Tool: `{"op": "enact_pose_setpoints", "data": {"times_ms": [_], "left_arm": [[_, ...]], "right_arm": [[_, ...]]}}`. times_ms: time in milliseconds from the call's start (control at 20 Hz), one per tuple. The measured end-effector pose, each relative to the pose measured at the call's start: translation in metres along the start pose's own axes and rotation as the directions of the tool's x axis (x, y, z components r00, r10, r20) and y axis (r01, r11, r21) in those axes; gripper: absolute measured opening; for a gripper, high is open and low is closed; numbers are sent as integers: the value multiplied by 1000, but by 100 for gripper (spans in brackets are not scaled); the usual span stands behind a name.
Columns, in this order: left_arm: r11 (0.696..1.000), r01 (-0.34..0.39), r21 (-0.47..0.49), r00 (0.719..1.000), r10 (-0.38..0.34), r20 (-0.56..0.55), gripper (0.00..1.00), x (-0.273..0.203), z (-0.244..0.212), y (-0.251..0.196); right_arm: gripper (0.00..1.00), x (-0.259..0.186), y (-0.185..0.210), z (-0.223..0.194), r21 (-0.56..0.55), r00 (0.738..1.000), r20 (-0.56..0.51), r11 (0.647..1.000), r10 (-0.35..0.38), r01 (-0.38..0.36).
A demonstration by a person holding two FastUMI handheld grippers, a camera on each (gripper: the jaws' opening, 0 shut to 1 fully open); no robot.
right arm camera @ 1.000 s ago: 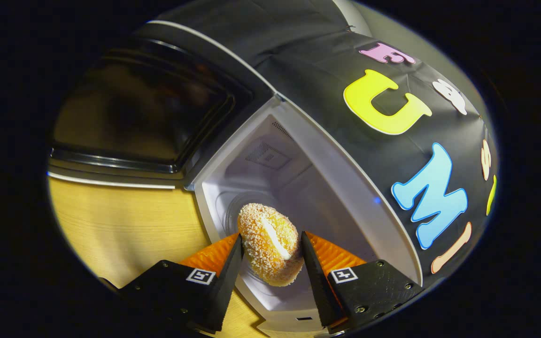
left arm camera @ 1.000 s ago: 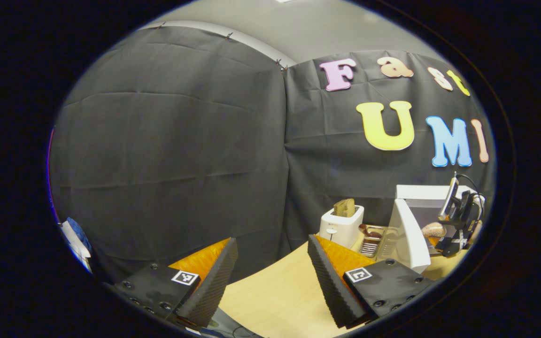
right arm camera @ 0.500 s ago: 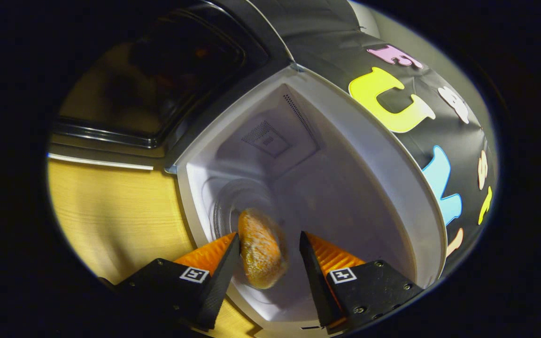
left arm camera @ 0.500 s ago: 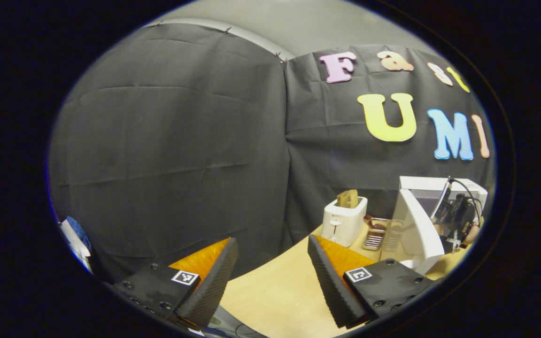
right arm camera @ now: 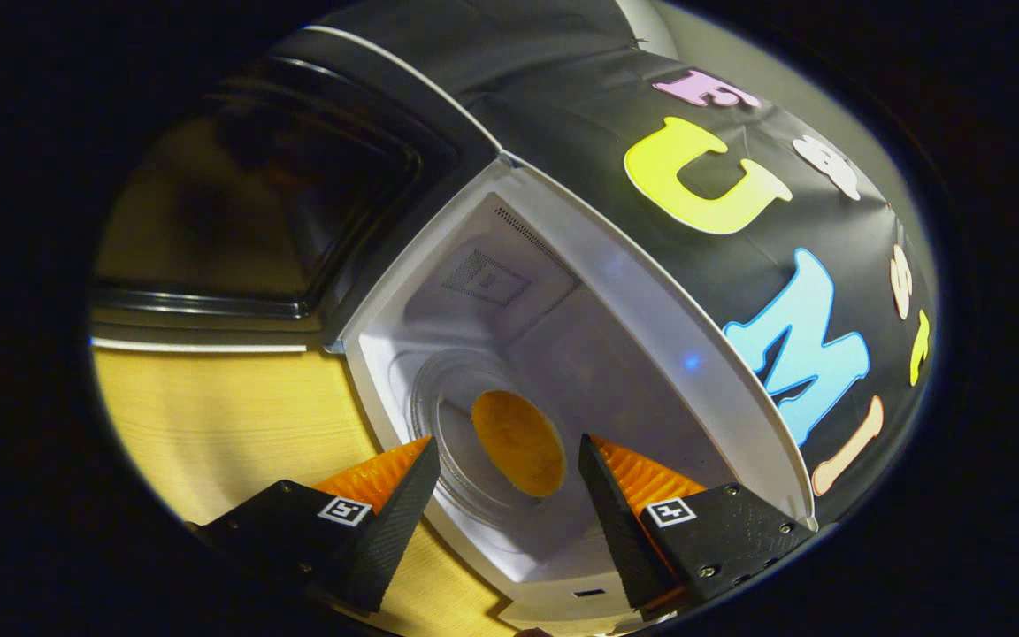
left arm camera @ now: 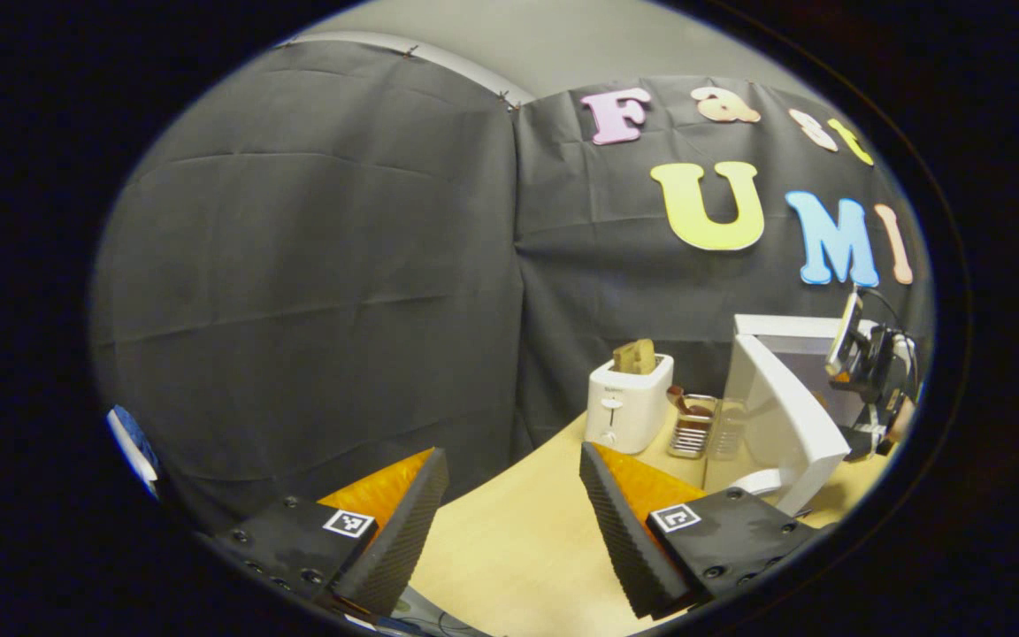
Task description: Open the microwave oven with the left hand, put the food in, and close the microwave oven.
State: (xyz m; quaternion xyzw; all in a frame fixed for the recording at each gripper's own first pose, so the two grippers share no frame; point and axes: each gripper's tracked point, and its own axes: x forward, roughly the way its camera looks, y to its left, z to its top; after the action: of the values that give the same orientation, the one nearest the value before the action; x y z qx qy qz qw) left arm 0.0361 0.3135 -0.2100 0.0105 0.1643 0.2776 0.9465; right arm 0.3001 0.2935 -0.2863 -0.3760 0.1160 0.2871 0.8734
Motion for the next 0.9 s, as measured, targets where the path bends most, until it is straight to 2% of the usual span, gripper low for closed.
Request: {"op": "enact_pose_setpoints", "data": {"times_ms": [500, 650, 900], "left_arm": [[991, 133, 20, 986, -131, -100, 98, 14, -53, -42], [983, 183, 10, 974, -180, -137, 85, 14, -65, -60], [969, 248, 14, 956, -242, -168, 18, 6, -76, -91]], "right_arm": [[97, -73, -35, 29, 191, 996, 72, 981, -59, 44], [97, -91, -42, 33, 236, 993, 88, 970, -73, 50], [97, -119, -53, 31, 286, 991, 106, 957, -86, 52]]}}
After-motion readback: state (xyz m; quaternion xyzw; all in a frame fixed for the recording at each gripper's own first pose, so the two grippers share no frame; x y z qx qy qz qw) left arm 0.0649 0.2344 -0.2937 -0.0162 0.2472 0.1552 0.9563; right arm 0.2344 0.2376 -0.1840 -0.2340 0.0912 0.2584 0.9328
